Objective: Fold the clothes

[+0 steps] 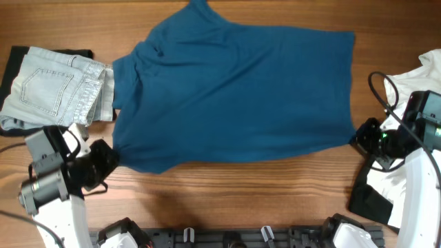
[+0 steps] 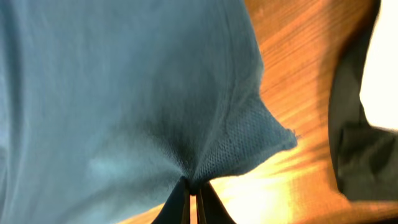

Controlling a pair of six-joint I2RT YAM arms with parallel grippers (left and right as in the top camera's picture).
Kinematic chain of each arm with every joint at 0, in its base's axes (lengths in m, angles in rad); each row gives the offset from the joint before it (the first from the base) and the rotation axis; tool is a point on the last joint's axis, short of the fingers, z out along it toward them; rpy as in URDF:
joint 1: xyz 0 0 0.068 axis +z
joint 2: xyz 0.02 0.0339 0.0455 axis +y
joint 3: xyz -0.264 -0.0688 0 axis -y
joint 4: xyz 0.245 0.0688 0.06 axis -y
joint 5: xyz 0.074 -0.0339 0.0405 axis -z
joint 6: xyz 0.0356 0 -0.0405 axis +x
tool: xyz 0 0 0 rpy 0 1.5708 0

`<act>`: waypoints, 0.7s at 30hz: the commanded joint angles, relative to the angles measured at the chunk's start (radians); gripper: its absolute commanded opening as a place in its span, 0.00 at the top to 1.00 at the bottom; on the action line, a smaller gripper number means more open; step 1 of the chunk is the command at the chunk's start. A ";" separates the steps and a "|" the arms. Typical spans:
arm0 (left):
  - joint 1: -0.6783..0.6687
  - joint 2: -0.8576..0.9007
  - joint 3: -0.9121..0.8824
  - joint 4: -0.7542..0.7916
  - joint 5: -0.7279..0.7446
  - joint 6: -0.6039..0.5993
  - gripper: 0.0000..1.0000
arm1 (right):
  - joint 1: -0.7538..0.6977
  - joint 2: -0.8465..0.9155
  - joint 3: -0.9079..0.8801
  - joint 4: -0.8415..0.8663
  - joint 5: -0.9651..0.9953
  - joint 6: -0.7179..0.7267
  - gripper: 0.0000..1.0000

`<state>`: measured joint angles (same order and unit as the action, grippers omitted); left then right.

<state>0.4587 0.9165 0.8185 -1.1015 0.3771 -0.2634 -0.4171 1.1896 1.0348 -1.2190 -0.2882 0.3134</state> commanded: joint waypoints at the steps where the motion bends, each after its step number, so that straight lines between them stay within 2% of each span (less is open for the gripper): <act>1: 0.007 -0.076 0.020 -0.024 0.008 0.004 0.96 | -0.002 -0.048 0.024 -0.061 -0.009 -0.014 0.96; 5: 0.007 -0.107 0.059 -0.039 0.008 -0.014 0.96 | -0.002 -0.076 0.068 -0.126 0.003 -0.022 0.96; 9: 0.007 -0.096 0.080 0.024 0.007 -0.036 0.96 | -0.002 -0.058 0.079 -0.080 0.002 0.017 0.96; 16: -0.028 0.023 0.079 0.288 0.017 -0.040 0.96 | -0.002 0.149 0.078 0.118 -0.066 0.057 0.96; 21: -0.125 0.178 0.079 0.462 0.023 -0.040 0.96 | -0.002 0.294 0.078 0.279 -0.145 0.058 0.96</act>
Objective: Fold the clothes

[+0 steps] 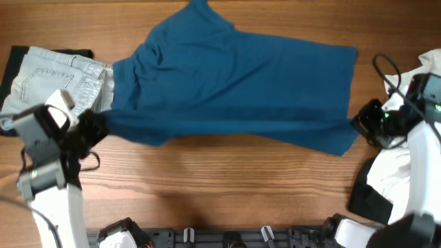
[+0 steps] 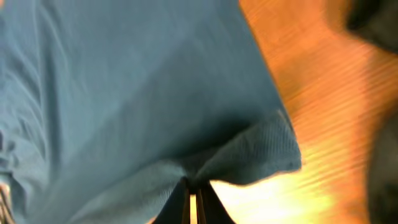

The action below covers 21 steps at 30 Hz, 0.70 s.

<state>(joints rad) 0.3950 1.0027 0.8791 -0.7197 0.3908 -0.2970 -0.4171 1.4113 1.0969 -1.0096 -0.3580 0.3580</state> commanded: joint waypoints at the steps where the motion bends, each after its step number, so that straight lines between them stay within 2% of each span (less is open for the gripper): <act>1: -0.081 0.124 0.019 0.116 0.010 -0.006 0.96 | -0.002 0.096 0.016 0.101 -0.099 0.015 0.96; 8: -0.171 0.296 0.019 0.347 0.009 -0.011 0.96 | -0.001 0.197 0.016 0.279 -0.169 0.079 0.96; 17: -0.175 0.393 0.019 0.470 -0.023 -0.010 0.96 | 0.011 0.233 0.016 0.450 -0.204 0.151 0.96; 19: -0.175 0.399 0.019 0.489 -0.025 -0.010 0.88 | 0.013 0.235 0.016 0.468 -0.201 0.170 0.95; 21: -0.175 0.401 0.019 0.506 -0.025 -0.010 0.74 | 0.013 0.235 0.016 0.483 -0.201 0.166 0.66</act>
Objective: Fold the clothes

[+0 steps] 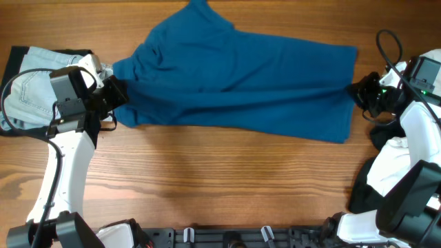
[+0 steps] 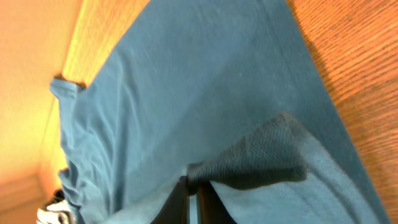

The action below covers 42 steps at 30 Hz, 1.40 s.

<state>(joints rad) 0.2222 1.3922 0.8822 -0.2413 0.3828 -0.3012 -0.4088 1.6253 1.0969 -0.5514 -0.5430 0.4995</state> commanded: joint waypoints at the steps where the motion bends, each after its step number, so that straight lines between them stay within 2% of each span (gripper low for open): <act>1: -0.003 0.011 0.016 0.037 -0.017 -0.006 0.63 | 0.005 0.021 0.016 0.028 -0.016 0.023 0.49; 2: -0.003 0.011 0.016 0.041 -0.017 -0.005 0.53 | 0.005 0.021 0.016 0.027 -0.013 0.021 0.41; 3: -0.002 0.011 0.016 0.039 -0.018 0.004 0.47 | 0.004 0.021 0.016 0.025 -0.011 0.002 0.38; 6: -0.002 0.011 0.016 -0.045 -0.088 0.010 0.38 | 0.003 0.021 0.015 -0.031 0.053 -0.037 0.28; 9: -0.002 0.011 0.016 -0.175 -0.198 0.011 0.37 | 0.003 0.021 0.011 -0.129 0.156 -0.065 0.24; 14: -0.002 0.019 0.013 -0.302 -0.241 0.071 0.38 | 0.004 0.021 -0.032 -0.265 0.298 -0.062 0.18; 19: -0.002 0.091 0.000 -0.290 -0.317 0.074 0.39 | 0.004 0.021 -0.155 -0.233 0.279 -0.074 0.16; 24: -0.002 0.220 -0.001 -0.225 -0.311 0.073 0.41 | 0.004 0.021 -0.257 -0.093 0.088 -0.168 0.20; 28: -0.002 0.294 -0.001 -0.167 -0.244 0.074 0.41 | 0.006 0.021 -0.308 -0.057 0.055 -0.166 0.22; 30: -0.002 0.312 -0.001 -0.153 -0.226 0.074 0.50 | 0.006 0.021 -0.322 -0.040 0.055 -0.169 0.22; 32: -0.002 0.319 -0.001 -0.146 -0.223 0.074 0.76 | 0.006 0.021 -0.332 -0.001 0.055 -0.186 0.26; 34: -0.002 0.317 0.000 -0.143 -0.223 0.074 0.89 | 0.007 0.021 -0.338 0.020 0.030 -0.185 0.28; 36: -0.002 0.315 0.000 -0.143 -0.223 0.074 0.95 | 0.013 0.021 -0.344 0.027 0.008 -0.185 0.30; 39: -0.002 0.315 0.000 -0.144 -0.223 0.074 0.96 | 0.044 0.021 -0.375 0.039 0.073 -0.185 0.36; 42: -0.002 0.315 0.000 -0.144 -0.223 0.074 0.96 | 0.048 0.021 -0.388 0.046 0.083 -0.182 0.54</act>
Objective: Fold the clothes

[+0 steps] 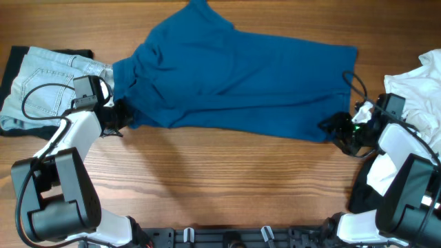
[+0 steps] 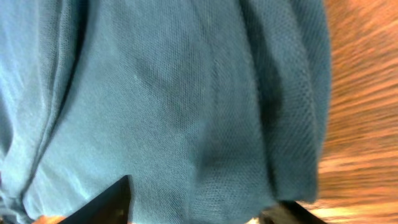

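The blue T-shirt (image 1: 234, 76) lies across the far half of the table, its near part doubled over in a long fold. At the shirt's near right corner my right gripper (image 1: 337, 129) rests low on the table. In the right wrist view the blue knit (image 2: 186, 99) fills the frame, and that gripper (image 2: 199, 202) is open, its fingers (image 2: 109, 204) wide apart with the cloth lying between them. My left gripper (image 1: 116, 116) sits at the shirt's near left corner. The overhead view does not show how its jaws stand.
Folded light-blue jeans (image 1: 48, 86) lie on a black garment (image 1: 14, 58) at the far left. A white garment (image 1: 413, 83) and a dark cloth (image 1: 365, 200) are heaped at the right edge. Bare wood (image 1: 220, 186) spans the front.
My right gripper has opened and let go of the shirt's corner; it now sits lower and nearer the front. My left gripper has also come a little nearer. The shirt lies folded.
The shirt lay spread flat, with both grippers shut on its near corners. Then that near edge was lifted and held farther back. Then it hung over the shirt's middle. Now the shirt lies doubled, and my right gripper is open.
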Controlling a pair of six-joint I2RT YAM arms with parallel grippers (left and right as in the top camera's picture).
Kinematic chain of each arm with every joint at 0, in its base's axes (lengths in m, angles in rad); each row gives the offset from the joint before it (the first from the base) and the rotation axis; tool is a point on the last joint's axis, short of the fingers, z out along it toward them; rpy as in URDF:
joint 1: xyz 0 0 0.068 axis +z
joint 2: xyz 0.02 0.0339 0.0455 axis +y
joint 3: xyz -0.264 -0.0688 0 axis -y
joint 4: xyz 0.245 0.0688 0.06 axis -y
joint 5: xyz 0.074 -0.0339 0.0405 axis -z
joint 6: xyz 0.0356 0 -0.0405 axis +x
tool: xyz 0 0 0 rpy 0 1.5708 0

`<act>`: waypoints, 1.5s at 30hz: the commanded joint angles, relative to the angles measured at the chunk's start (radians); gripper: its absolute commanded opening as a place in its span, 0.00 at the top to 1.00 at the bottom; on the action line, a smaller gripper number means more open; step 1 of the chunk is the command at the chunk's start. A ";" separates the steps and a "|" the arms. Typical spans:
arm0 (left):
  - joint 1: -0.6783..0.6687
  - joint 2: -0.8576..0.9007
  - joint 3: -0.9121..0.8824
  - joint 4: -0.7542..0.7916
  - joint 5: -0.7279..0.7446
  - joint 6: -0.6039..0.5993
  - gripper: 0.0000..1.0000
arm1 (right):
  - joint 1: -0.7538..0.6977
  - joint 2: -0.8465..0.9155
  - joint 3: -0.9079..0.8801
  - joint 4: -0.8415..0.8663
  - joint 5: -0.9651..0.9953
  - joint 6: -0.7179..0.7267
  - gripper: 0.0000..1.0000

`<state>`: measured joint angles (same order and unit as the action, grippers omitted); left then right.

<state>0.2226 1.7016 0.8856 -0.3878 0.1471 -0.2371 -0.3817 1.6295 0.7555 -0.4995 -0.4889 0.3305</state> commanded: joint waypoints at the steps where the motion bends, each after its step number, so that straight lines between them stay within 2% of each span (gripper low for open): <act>1: -0.002 0.006 -0.003 0.003 0.012 0.010 0.96 | 0.021 0.016 -0.046 -0.006 0.029 -0.013 0.62; 4: -0.001 -0.005 -0.002 -0.011 0.004 0.011 0.96 | 0.018 0.016 -0.043 -0.005 0.082 0.013 0.94; 8: 0.018 -0.052 0.009 -0.077 -0.028 0.010 0.96 | -0.039 0.005 -0.007 -0.101 0.172 0.097 0.96; 13: 0.054 -0.135 0.013 -0.150 -0.029 0.010 0.96 | -0.122 -0.043 0.054 -0.262 0.238 0.087 0.96; 19: 0.058 -0.206 0.012 -0.208 -0.064 0.018 0.96 | -0.129 -0.085 0.071 -0.369 0.341 0.061 0.96; 20: 0.058 -0.212 0.012 -0.217 -0.071 0.018 0.96 | -0.129 -0.085 0.071 -0.377 0.349 0.057 0.89; 22: 0.056 -0.218 0.013 -0.227 -0.058 0.018 0.96 | -0.129 -0.085 0.071 -0.377 0.342 0.055 0.42; 23: 0.053 -0.219 0.013 -0.230 -0.058 0.018 0.91 | -0.129 -0.085 0.072 -0.374 0.339 0.055 0.34; 25: 0.046 -0.219 0.013 -0.243 -0.060 0.021 0.76 | -0.129 -0.085 0.084 -0.366 0.339 0.064 0.32; 26: 0.044 -0.219 0.013 -0.253 -0.060 0.021 0.62 | -0.130 -0.085 0.096 -0.366 0.332 0.064 0.32; 27: 0.043 -0.219 0.013 -0.262 -0.060 0.021 0.54 | -0.130 -0.085 0.111 -0.367 0.319 0.065 0.32; 29: 0.043 -0.220 0.013 -0.273 -0.054 0.021 0.49 | -0.130 -0.087 0.139 -0.367 0.273 0.061 0.31; 35: 0.043 -0.254 0.018 -0.273 0.107 0.021 0.53 | -0.130 -0.102 0.169 -0.339 0.127 0.055 0.31; 38: 0.019 -0.256 0.018 -0.254 0.201 0.021 0.61 | -0.130 -0.102 0.169 -0.325 0.121 0.056 0.31; 42: -0.064 -0.228 0.016 -0.257 0.201 0.021 0.67 | -0.130 -0.102 0.169 -0.312 0.121 0.055 0.31; 45: -0.158 -0.188 0.016 -0.260 0.200 0.021 0.65 | -0.130 -0.102 0.169 -0.305 0.121 0.055 0.30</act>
<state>0.1612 1.4647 0.8871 -0.6476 0.3058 -0.2214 -0.5060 1.5471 0.9089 -0.8124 -0.3408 0.3950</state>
